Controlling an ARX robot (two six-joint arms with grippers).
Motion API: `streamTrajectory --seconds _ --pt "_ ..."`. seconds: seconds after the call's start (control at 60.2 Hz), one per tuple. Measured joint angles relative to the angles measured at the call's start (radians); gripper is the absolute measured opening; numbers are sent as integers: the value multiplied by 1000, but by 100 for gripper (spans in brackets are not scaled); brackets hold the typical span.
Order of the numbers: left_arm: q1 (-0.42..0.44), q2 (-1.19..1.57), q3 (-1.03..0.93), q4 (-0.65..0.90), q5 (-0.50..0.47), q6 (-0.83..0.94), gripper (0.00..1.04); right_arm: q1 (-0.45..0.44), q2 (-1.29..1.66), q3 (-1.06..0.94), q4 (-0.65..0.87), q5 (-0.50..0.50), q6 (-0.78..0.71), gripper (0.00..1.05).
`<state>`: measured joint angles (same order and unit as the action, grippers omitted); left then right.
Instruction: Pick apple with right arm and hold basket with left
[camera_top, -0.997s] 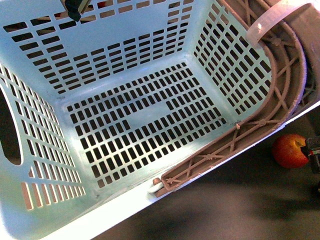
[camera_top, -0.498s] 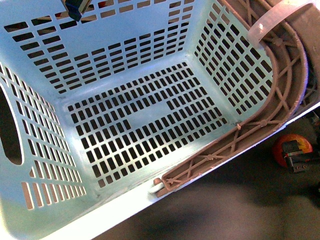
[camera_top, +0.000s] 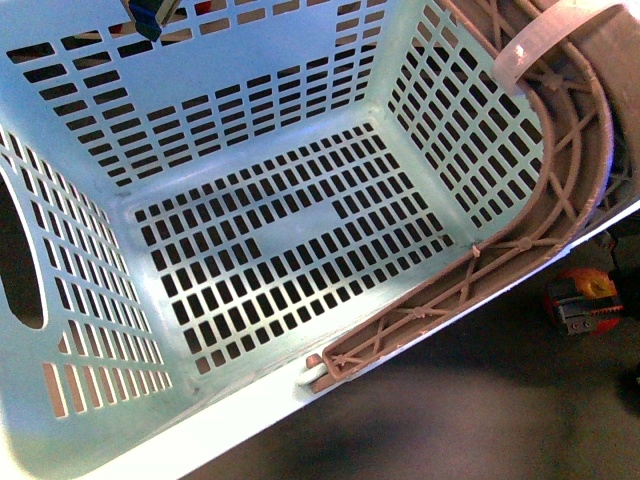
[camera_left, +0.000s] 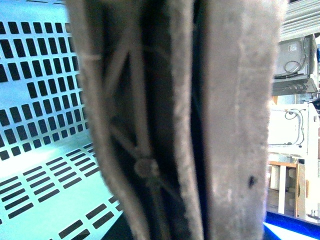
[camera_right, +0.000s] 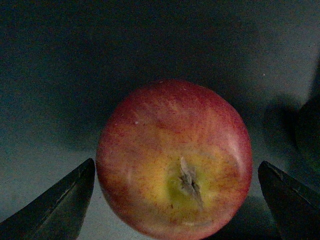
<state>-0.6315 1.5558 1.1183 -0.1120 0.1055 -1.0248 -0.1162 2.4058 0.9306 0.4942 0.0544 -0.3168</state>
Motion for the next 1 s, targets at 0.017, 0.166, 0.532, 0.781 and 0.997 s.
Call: streamTrajectory --seconds 0.017,0.166,0.532,0.781,0.997 --pt "0 0 0 0 0 0 15 0 3 3 -2 0 2 96" --pt "0 0 0 0 0 0 15 4 22 30 -23 2 14 96" --pt "0 0 0 0 -1 0 15 3 32 32 -18 -4 58 78" --pt "0 0 0 0 0 0 15 -41 -63 -57 -8 -55 63 78" --pt "0 0 0 0 0 0 15 -101 -300 -167 6 -114 58 78"
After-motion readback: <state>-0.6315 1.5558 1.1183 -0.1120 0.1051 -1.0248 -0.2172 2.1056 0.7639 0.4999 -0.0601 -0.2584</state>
